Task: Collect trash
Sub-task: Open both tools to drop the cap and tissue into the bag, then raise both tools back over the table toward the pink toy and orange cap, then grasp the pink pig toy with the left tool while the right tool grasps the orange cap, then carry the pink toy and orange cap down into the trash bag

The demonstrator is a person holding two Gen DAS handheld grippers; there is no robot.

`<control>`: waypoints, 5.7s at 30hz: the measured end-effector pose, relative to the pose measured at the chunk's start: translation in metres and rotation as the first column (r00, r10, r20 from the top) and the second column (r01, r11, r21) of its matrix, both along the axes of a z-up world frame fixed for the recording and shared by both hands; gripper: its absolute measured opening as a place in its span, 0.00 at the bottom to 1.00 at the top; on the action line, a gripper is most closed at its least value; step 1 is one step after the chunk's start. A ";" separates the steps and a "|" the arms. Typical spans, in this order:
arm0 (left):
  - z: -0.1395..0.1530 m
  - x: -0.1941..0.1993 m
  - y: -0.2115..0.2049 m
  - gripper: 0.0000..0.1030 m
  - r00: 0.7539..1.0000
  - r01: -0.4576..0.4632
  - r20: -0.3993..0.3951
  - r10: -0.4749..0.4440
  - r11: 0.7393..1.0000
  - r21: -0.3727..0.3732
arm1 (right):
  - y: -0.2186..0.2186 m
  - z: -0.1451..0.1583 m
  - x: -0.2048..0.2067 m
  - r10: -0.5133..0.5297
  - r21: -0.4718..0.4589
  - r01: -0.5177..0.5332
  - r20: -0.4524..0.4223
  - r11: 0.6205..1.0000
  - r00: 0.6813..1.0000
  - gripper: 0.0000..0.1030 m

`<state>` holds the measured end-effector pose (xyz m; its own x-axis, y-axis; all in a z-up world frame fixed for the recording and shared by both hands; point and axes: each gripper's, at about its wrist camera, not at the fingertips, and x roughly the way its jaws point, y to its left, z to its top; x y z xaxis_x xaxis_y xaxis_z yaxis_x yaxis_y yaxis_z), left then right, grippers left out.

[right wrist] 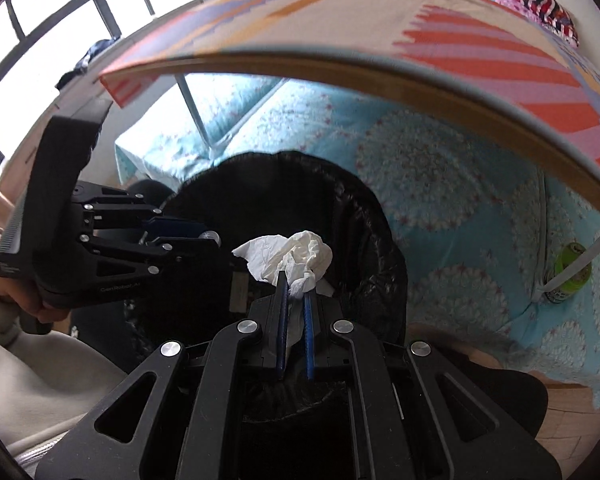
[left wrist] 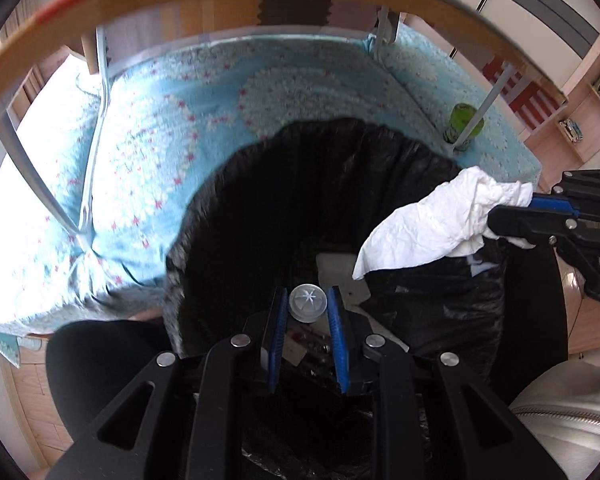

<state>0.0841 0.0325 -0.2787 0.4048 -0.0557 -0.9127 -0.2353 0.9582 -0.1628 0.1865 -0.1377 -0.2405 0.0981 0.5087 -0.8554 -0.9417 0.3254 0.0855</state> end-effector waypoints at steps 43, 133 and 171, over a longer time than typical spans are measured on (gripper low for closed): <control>0.115 -0.006 -0.009 0.47 0.964 0.051 0.256 -0.077 0.993 0.107 | -0.012 0.056 0.007 -0.011 0.154 0.009 0.008 0.988 1.000 0.31; 0.152 0.305 0.195 0.31 0.949 -0.135 0.283 0.137 0.990 -0.025 | 0.188 0.116 0.244 -0.244 0.255 0.227 0.038 0.940 0.969 0.29; 0.211 0.068 0.046 0.31 0.903 0.036 0.426 -0.065 0.997 0.075 | 0.005 0.143 0.063 -0.076 0.344 0.014 0.165 0.939 0.983 0.30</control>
<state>0.1520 0.0782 -0.0681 0.7548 -0.0343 -0.6550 -0.1079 0.9785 -0.1756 0.2493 -0.1324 -0.0976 0.2587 0.7572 -0.5997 -0.9368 0.3480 0.0353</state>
